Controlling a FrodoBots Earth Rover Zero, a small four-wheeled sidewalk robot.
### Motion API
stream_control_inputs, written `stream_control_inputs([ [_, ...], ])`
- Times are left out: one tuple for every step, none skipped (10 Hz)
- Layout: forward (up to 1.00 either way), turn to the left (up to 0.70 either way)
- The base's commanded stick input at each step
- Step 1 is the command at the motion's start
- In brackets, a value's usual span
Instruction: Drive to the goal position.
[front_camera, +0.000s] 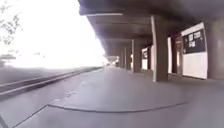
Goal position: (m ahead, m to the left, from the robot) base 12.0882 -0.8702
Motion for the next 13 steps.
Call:
stream_control_inputs([
  [1.00,0.32],
  [1.00,0.41],
  [1.00,0.22],
  [1.00,0.03],
  [1.00,0.01],
  [1.00,0.01],
  [1.00,0.01],
  [1.00,0.01],
  [1.00,0.01],
  [1.00,0.01],
  [1.00,0.01],
  [1.00,0.01],
  [1.00,0.01],
])
